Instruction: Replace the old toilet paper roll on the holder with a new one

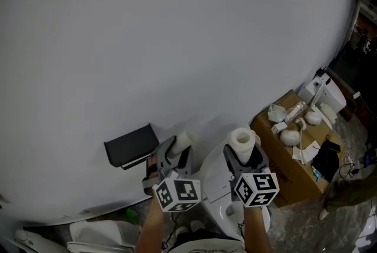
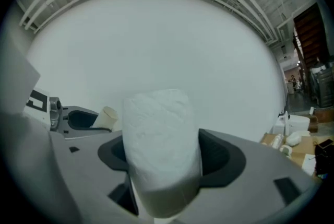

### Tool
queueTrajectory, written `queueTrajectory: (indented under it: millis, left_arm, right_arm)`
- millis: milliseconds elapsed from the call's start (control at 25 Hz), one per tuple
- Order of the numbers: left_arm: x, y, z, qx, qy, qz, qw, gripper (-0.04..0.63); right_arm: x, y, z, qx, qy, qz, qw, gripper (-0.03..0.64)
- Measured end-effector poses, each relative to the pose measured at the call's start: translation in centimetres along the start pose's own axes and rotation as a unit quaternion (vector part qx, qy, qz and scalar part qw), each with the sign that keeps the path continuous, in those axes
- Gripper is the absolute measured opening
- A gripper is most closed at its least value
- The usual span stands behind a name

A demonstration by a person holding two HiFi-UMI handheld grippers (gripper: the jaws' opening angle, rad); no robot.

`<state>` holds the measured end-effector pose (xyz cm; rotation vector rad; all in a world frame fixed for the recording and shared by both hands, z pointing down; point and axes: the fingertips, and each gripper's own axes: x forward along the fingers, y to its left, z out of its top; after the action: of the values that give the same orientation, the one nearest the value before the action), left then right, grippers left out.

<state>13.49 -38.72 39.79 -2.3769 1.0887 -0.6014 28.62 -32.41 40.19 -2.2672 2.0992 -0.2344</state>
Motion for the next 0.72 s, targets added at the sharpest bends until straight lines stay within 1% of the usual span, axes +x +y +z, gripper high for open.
queueTrajectory:
  millis: [40,120,200,280,440,600,720]
  left_arm:
    - [-0.7,0.6,0.1,-0.034,-0.013,-0.003,0.9993,0.196]
    - [-2.2,2.0,0.1,-0.094,-0.035,-0.007,0.9950,0.196]
    - [-3.8,3.6,0.0,-0.139,-0.053,-0.004,0.9889,0.196]
    - [-5.5,5.3,-0.2,-0.174,-0.068,0.007,0.9824,0.196]
    - [-8.2,8.5,-1.6,-0.233,-0.089,0.038,0.9675,0.197]
    - [-10.7,11.4,-4.1,-0.271,-0.089,0.086,0.9547,0.196]
    - [-12.7,13.5,-6.0,-0.306,-0.094,0.120,0.9398,0.196]
  right_arm:
    - [0.3,0.7,0.0,-0.001,0.000,0.007,1.000,0.333]
    - [0.8,2.0,0.0,-0.001,0.001,0.022,1.000,0.333]
    - [1.2,3.4,0.0,-0.001,0.000,0.037,0.999,0.333]
    - [1.5,4.7,0.0,-0.001,0.000,0.052,0.999,0.333]
    - [2.3,7.2,0.0,-0.005,0.002,0.076,0.997,0.333]
    - [3.2,9.5,-0.1,-0.004,0.004,0.100,0.995,0.333]
    - [3.7,11.0,-0.1,0.000,0.004,0.117,0.993,0.333]
